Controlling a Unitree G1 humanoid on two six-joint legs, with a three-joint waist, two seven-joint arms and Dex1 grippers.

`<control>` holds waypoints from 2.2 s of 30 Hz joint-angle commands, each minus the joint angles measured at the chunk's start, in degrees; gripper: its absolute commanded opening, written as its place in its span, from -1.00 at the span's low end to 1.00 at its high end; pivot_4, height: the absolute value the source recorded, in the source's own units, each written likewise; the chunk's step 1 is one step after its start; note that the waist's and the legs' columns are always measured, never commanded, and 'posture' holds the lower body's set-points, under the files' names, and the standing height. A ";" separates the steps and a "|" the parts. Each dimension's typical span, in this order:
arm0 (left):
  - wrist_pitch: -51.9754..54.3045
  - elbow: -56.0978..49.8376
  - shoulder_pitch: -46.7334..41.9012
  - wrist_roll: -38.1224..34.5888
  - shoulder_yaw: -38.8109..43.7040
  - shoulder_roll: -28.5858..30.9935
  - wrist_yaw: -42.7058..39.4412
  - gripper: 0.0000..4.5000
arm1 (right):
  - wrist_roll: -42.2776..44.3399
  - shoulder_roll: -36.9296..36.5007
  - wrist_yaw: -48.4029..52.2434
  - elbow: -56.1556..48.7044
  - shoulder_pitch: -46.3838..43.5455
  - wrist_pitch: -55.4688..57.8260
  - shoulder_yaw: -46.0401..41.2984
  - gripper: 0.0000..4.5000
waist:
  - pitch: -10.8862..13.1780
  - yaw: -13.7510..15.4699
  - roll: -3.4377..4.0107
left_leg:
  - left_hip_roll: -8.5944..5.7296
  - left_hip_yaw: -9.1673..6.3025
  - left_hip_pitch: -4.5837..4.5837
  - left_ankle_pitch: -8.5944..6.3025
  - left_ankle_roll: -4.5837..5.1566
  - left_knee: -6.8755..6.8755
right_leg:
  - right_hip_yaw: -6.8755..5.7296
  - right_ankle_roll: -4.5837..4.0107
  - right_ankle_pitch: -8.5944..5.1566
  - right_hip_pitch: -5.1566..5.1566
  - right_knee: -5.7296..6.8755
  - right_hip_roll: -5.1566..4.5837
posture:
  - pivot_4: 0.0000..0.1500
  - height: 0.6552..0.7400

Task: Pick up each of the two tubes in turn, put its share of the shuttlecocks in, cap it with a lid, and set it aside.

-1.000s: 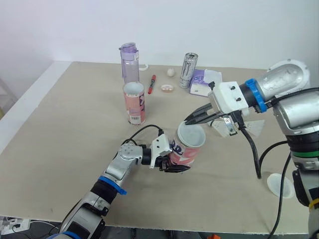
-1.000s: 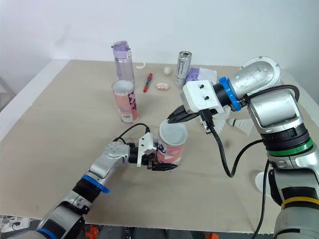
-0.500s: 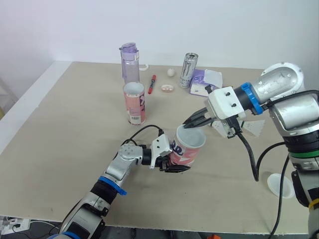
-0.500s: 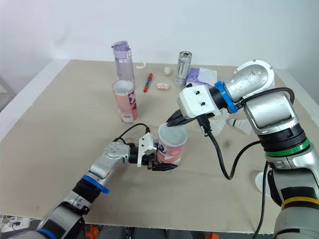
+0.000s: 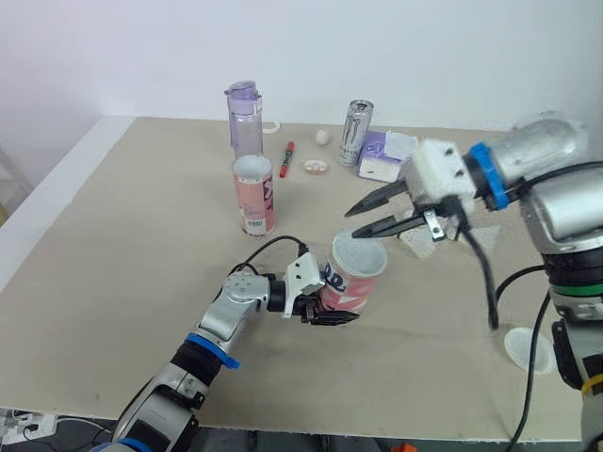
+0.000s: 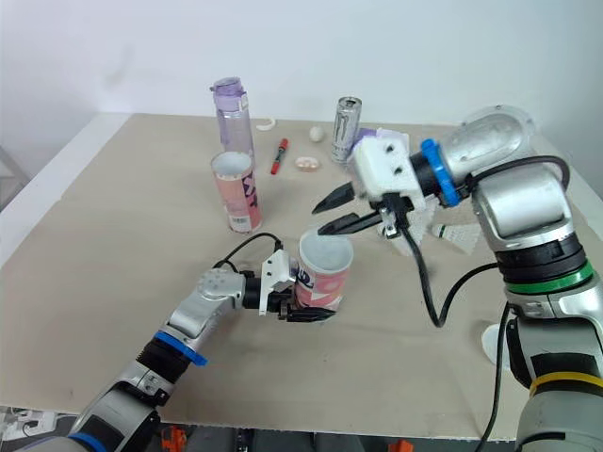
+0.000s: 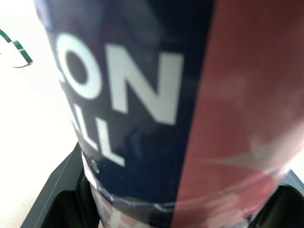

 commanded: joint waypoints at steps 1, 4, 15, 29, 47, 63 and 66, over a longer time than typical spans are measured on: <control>1.11 1.94 0.70 1.88 0.09 1.68 0.99 0.39 | 6.45 -1.40 -1.05 -4.92 1.69 8.26 -4.94 -0.46 | 0.00 0.00 -0.01 | 0.00 0.00 0.00 0.00 0.00 0.00 | 0.00 0.00 0.00 0.00 0.00 0.00 | 1.00 1.00; 1.38 1.74 0.60 1.68 0.25 1.65 0.98 0.39 | 7.61 -1.39 -2.15 -8.26 6.01 11.22 -4.84 -0.76 | -0.01 -0.01 -0.02 | 0.00 -0.01 0.01 0.00 0.00 -0.01 | -0.03 0.01 -0.03 0.02 0.00 0.01 | 1.00 1.00; 1.55 1.54 -0.06 1.73 0.19 1.31 1.12 0.39 | -3.16 -0.73 -5.13 -6.47 12.19 6.06 2.43 -0.94 | -0.07 -0.03 -0.06 | 0.00 0.06 0.08 0.00 0.01 0.00 | -0.02 0.33 -0.16 0.03 0.00 0.03 | 1.00 1.00; 1.08 1.33 0.29 2.02 -0.04 1.25 1.75 0.39 | -8.44 -0.01 -4.38 -6.40 13.04 9.18 8.97 -0.94 | -0.41 -0.10 -0.31 | 0.08 0.00 0.40 0.00 -0.01 -0.02 | 0.01 0.28 -0.14 0.08 -0.01 0.04 | 1.00 1.00; 1.27 -0.20 0.45 1.42 0.29 1.92 0.87 0.39 | 16.99 -1.30 -11.34 0.26 23.48 20.54 -30.07 -0.94 | -0.22 0.00 -0.44 | -0.02 -0.03 -0.03 -0.04 -0.01 -0.14 | -0.03 0.17 -0.22 0.02 -0.09 0.09 | 1.00 1.00; -2.50 -0.72 -0.24 -0.07 1.92 2.72 -0.47 1.00 | 6.64 9.70 -15.78 -6.43 52.65 -2.41 -22.24 0.43 | -0.06 -0.77 -0.04 | -0.17 -0.02 -0.02 -0.02 0.02 -0.10 | 0.31 0.64 -0.29 0.00 -0.06 0.17 | 1.00 1.00; -2.93 -2.74 0.29 -0.50 2.21 3.94 -1.24 1.00 | 4.56 10.56 -14.41 -4.38 52.47 -6.49 -18.66 0.98 | -0.05 -0.74 -0.06 | -0.16 -0.04 -0.03 -0.03 0.01 -0.12 | 0.26 0.61 -0.34 0.00 -0.06 0.18 | 1.00 1.00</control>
